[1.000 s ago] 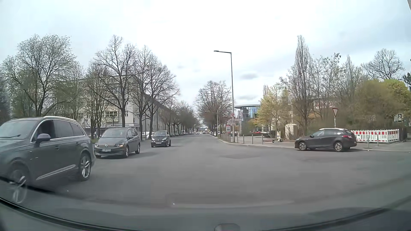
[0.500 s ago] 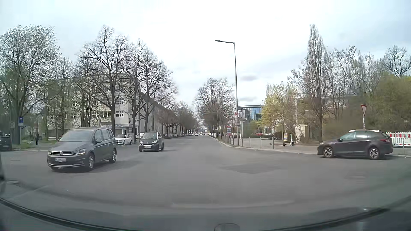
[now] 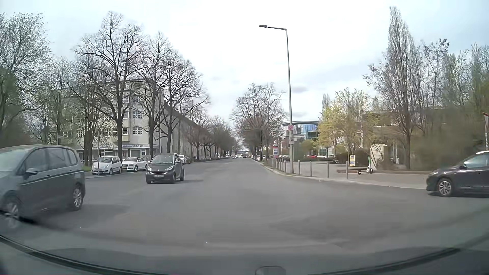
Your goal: Follow the waypoints while adhering to traffic rules and regulations
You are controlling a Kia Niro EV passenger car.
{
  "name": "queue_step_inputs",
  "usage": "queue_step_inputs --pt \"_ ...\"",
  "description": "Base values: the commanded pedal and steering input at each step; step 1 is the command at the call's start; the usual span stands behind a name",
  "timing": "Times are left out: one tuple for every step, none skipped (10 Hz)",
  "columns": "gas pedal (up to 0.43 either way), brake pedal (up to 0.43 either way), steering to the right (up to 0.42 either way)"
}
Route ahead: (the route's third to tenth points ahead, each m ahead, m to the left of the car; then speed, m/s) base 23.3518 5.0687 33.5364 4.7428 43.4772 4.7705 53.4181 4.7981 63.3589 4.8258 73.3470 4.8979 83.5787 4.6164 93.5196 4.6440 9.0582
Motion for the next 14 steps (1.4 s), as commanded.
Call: queue_step_inputs --pt "0.169 0.0 -0.009" --pt "0.169 0.0 -0.01" --pt "0.169 0.0 -0.009" --pt "0.169 0.0 -0.009" --pt "0.169 0.0 -0.009" --pt "0.157 0.0 -0.008" --pt "0.15 0.0 -0.008" --pt "0.118 0.0 -0.008" --pt "0.11 0.0 -0.008" --pt "0.11 0.0 -0.008" --pt "0.11 0.0 -0.006" --pt "0.11 0.0 -0.004" --pt "0.11 0.0 -0.004" --pt "0.11 0.0 -0.004"
